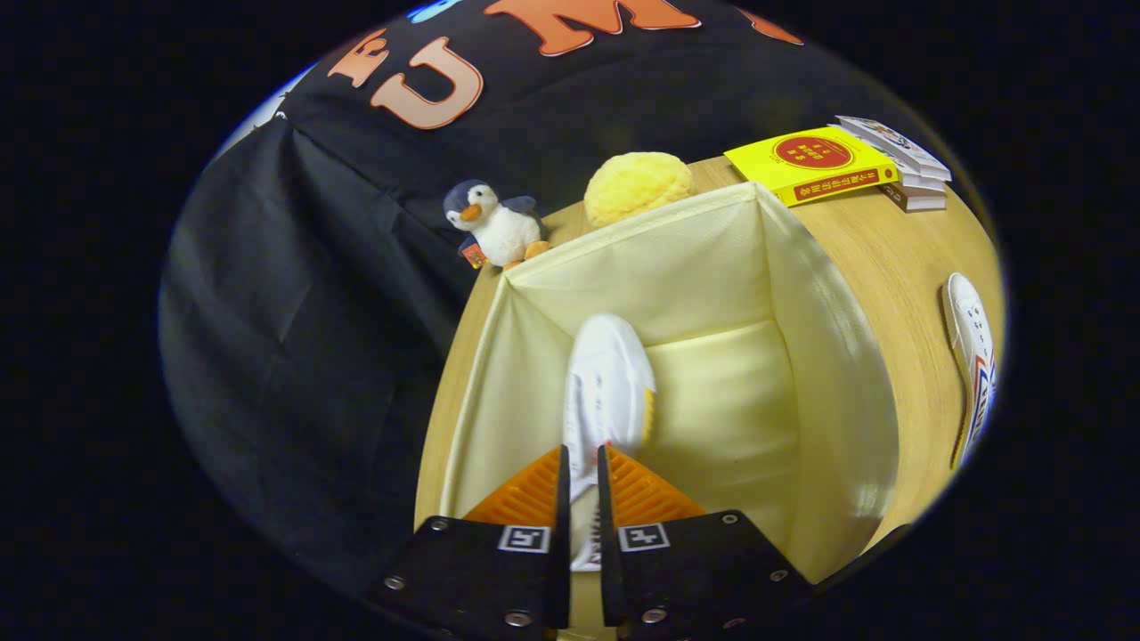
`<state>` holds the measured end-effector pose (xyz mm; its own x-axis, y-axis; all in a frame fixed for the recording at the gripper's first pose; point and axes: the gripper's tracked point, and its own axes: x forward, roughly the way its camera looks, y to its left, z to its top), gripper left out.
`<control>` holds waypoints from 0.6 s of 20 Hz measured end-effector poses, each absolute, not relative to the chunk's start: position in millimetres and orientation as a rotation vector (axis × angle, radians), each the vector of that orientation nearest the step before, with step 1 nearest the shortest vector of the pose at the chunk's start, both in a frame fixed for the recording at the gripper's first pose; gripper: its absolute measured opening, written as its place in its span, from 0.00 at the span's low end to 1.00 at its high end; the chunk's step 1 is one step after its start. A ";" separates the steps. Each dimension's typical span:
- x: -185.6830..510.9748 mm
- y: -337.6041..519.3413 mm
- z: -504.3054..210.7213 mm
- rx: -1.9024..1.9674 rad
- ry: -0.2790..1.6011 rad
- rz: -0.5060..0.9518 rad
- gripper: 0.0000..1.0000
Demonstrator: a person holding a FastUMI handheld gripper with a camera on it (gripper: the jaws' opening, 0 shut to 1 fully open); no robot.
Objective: Open the storage box then place both shoes into the box .Put the left shoe in first, then the right shoe, with the right side of both shoes facing outward in a uniform manner.
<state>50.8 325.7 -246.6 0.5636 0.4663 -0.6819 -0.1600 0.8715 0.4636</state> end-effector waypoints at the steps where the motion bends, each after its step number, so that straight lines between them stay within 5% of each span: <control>1: 52.1 319.4 -238.0 0.354 0.889 0.368 0.37; 2: 55.2 311.9 -231.6 0.321 0.871 0.355 0.60; 6: 56.8 289.4 -197.6 0.265 0.796 0.366 0.98; 12: 56.4 232.8 -144.3 0.241 0.701 0.354 0.98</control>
